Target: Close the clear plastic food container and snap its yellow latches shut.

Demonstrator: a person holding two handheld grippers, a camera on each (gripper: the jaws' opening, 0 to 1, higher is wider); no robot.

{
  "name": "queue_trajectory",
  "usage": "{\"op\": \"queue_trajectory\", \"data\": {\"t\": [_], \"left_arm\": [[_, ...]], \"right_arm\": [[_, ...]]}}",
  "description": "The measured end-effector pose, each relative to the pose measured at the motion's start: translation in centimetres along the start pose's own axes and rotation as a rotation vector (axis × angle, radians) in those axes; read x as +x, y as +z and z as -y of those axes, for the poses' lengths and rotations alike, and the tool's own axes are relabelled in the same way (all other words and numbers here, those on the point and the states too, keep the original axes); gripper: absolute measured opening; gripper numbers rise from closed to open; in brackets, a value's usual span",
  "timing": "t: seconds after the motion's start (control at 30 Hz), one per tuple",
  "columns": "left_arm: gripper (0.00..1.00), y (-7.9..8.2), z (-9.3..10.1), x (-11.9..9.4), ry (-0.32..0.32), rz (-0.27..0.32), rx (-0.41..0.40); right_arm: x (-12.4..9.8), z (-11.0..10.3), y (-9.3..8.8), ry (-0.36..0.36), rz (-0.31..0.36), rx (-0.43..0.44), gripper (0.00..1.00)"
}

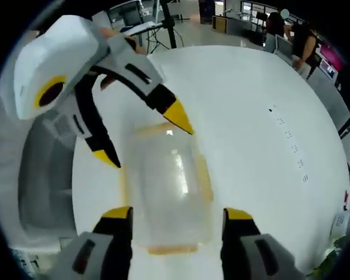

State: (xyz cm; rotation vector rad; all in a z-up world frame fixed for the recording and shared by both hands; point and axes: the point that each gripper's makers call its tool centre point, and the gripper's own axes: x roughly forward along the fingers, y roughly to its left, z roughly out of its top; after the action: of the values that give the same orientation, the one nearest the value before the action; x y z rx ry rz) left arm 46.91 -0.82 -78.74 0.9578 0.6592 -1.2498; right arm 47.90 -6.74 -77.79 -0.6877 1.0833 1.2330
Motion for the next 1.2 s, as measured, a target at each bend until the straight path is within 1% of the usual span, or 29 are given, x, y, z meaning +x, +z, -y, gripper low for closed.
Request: {"op": "queue_trajectory", "data": {"t": [0.13, 0.2, 0.27, 0.37, 0.53, 0.67, 0.77, 0.83, 0.9, 0.97, 1.0, 1.07, 1.13, 1.2], "left_arm": [[0.70, -0.3, -0.1, 0.1, -0.015, -0.009, -0.003], [0.71, -0.4, -0.2, 0.3, -0.019, -0.011, -0.011], [0.72, -0.6, -0.2, 0.4, -0.027, -0.017, -0.017], [0.73, -0.8, -0.4, 0.6, -0.031, -0.027, -0.009], [0.76, -1.4, -0.5, 1.0, -0.041, -0.049, -0.008], [0.77, -1.6, -0.6, 1.1, -0.040, -0.063, 0.012], [0.78, -1.6, -0.6, 1.5, -0.047, -0.073, 0.016], [0.79, -1.6, -0.4, 1.7, -0.052, -0.081, 0.051], [0.79, -1.8, -0.3, 2.0, -0.057, -0.096, 0.067], [0.79, -1.8, -0.4, 2.2, -0.058, -0.096, 0.060], [0.79, -1.8, -0.5, 2.3, -0.058, -0.098, 0.055], [0.80, -1.9, -0.3, 2.6, -0.065, -0.102, 0.052], [0.80, -2.0, -0.1, 2.8, -0.070, -0.106, 0.066], [0.80, -2.0, 0.0, 2.9, -0.077, -0.108, 0.069]], "right_arm": [[-0.1, 0.1, -0.5, -0.028, -0.008, -0.021, 0.65], [-0.2, -0.1, -0.8, -0.025, -0.013, -0.024, 0.63], [-0.1, -0.1, -1.0, -0.038, -0.016, -0.034, 0.64], [0.0, -0.5, -1.4, -0.040, -0.032, -0.050, 0.63], [0.0, -1.1, -1.3, -0.049, -0.025, -0.066, 0.65], [0.2, -1.4, -1.3, -0.068, -0.024, -0.088, 0.68], [0.5, -1.3, -1.6, -0.088, -0.038, -0.113, 0.67], [0.6, -1.2, -1.9, -0.107, -0.055, -0.130, 0.68], [0.9, -1.4, -2.1, -0.101, -0.060, -0.128, 0.67], [1.1, -1.4, -2.1, -0.104, -0.059, -0.129, 0.68], [1.3, -1.1, -2.1, -0.129, -0.060, -0.144, 0.69], [1.6, -1.2, -2.2, -0.127, -0.067, -0.149, 0.70], [1.9, -1.3, -2.3, -0.124, -0.072, -0.153, 0.70], [2.2, -1.1, -2.5, -0.137, -0.089, -0.164, 0.72]]}}
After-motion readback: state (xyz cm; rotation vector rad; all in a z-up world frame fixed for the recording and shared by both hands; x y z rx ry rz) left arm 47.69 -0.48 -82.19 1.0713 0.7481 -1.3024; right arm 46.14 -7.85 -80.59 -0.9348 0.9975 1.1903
